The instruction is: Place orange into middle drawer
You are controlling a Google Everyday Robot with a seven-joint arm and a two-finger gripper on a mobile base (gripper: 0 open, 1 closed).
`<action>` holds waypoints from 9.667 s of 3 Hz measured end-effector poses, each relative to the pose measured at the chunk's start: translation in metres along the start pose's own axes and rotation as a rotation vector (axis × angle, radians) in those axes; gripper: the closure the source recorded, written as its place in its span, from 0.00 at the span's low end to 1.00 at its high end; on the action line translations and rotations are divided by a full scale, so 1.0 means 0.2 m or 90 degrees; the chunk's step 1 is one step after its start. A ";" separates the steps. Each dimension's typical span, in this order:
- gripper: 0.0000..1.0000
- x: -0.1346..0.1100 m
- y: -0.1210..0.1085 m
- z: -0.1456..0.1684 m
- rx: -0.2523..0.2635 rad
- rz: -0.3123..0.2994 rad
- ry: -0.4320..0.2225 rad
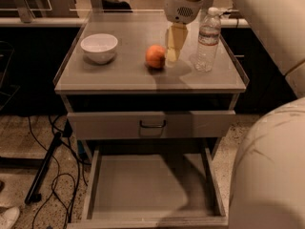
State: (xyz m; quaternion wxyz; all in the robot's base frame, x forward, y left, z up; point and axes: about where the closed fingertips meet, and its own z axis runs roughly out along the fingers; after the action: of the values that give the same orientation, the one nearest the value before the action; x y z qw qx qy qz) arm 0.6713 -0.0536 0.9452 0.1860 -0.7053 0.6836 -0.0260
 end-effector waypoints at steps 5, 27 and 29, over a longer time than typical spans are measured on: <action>0.00 0.08 -0.24 0.26 -0.012 0.011 0.001; 1.00 0.31 0.54 0.23 -0.083 0.186 -0.046; 1.00 0.50 0.72 0.48 -0.133 0.237 -0.049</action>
Offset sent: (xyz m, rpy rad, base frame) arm 0.0334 -0.0222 -0.0185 0.0119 0.0448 -0.0347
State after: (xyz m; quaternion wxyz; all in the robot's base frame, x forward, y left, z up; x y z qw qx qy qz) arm 0.5684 -0.1286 0.7920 0.1395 -0.5828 0.7934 0.1066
